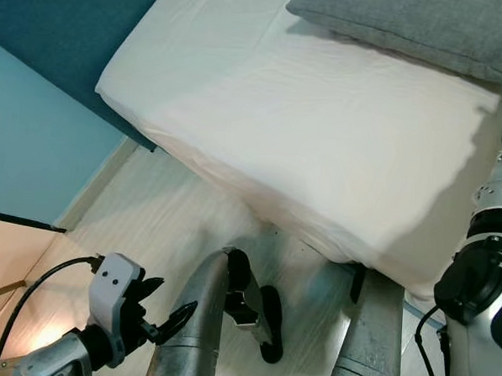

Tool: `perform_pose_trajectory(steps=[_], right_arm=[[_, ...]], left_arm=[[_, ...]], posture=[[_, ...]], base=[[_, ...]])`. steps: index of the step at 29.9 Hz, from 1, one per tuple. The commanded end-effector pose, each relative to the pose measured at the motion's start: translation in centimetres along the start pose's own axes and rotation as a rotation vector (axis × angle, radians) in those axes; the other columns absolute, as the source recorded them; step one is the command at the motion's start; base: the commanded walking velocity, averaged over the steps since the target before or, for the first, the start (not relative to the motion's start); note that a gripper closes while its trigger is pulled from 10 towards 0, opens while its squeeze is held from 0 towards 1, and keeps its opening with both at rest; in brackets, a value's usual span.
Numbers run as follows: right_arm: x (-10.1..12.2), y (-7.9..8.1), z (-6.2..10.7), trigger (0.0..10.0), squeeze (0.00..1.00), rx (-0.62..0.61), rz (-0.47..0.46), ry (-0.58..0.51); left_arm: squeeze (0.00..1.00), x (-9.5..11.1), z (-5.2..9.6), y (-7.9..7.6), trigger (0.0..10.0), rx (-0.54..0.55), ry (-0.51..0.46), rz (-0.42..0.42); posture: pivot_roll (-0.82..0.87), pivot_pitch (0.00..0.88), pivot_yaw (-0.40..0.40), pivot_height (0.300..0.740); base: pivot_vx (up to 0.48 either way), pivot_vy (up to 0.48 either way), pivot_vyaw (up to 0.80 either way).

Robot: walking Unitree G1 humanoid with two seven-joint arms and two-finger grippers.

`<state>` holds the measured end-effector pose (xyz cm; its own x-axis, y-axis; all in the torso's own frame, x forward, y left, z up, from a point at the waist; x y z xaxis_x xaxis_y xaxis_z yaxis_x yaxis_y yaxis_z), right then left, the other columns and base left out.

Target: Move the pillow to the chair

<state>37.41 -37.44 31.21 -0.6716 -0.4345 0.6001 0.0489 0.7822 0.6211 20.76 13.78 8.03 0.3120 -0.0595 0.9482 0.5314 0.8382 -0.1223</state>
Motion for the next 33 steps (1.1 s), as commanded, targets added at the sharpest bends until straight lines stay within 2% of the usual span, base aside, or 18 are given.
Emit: perform_pose_trajectory(steps=[1, 9, 14, 16, 18, 19, 26, 29, 33], right_arm=[[-0.9, -0.6, 0.6, 10.0, 1.0, -0.008, -0.023, 0.013], [-0.3, -0.5, 0.5, 10.0, 1.0, -0.007, -0.028, -0.011], [0.1, -1.2, 0.6, 10.0, 1.0, -0.056, 0.024, -0.026], [0.2, -1.6, 0.6, 10.0, 1.0, -0.081, 0.019, -0.033], [0.0, -1.9, 0.7, 10.0, 1.0, -0.109, -0.024, -0.026], [-0.4, -2.0, 0.8, 10.0, 0.0, -0.112, -0.045, -0.013], [-2.2, -1.4, 1.1, 10.0, 0.0, -0.095, -0.154, 0.039], [-3.0, -0.9, 1.1, 10.0, 0.0, -0.081, -0.262, 0.059], [-3.2, -0.5, 1.1, 10.0, 0.0, -0.057, -0.299, 0.068]], left_arm=[[0.0, -1.3, 0.8, 0.0, 10.0, 0.001, 0.063, 0.012], [0.0, -1.3, 1.0, 0.0, 10.0, 0.003, 0.065, 0.014], [0.0, -1.2, 1.2, 0.0, 10.0, 0.003, 0.068, 0.013], [0.0, -1.2, 1.3, 0.1, 10.0, 0.005, 0.069, 0.012], [0.0, -1.1, 1.4, 0.1, 10.0, 0.005, 0.07, 0.011], [0.0, -1.1, 1.4, 0.1, 10.0, 0.004, 0.071, 0.011], [0.0, -1.1, 1.7, 0.0, 10.0, 0.001, 0.076, 0.009], [0.0, -0.9, 1.7, 0.0, 10.0, 0.0, 0.074, 0.007], [0.0, -0.8, 1.8, 0.0, 10.0, 0.0, 0.075, 0.007]], posture=[[0.14, 0.671, 0.4, 0.576], [0.14, 0.675, 0.4, 0.576], [0.15, 0.679, 0.4, 0.576], [0.15, 0.678, 0.4, 0.576], [0.15, 0.678, 0.4, 0.576], [0.16, 0.679, 0.4, 0.576], [0.16, 0.679, 0.4, 0.576], [0.16, 0.683, 0.4, 0.576], [0.17, 0.686, 0.4, 0.576]], base=[[0.0, 0.0, 0.0], [0.0, 0.0, 0.0], [0.0, 0.0, 0.0], [0.0, 0.0, 0.0], [0.0, 0.0, 0.0], [0.0, 0.0, 0.0], [0.0, 0.0, 0.0], [0.0, 0.0, 0.0], [0.0, 0.0, 0.0]])
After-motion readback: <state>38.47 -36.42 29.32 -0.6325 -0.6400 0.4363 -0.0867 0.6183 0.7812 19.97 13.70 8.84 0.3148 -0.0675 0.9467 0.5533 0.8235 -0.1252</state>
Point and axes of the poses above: a point about 5 cm out from each wrist's last joint towards the gripper, its own z axis pointing back from the gripper into the wrist, its own x axis along the axis of the wrist's last joint, y = z × x, the point moved 3 cm from there along -z, pointing out of the wrist towards the gripper
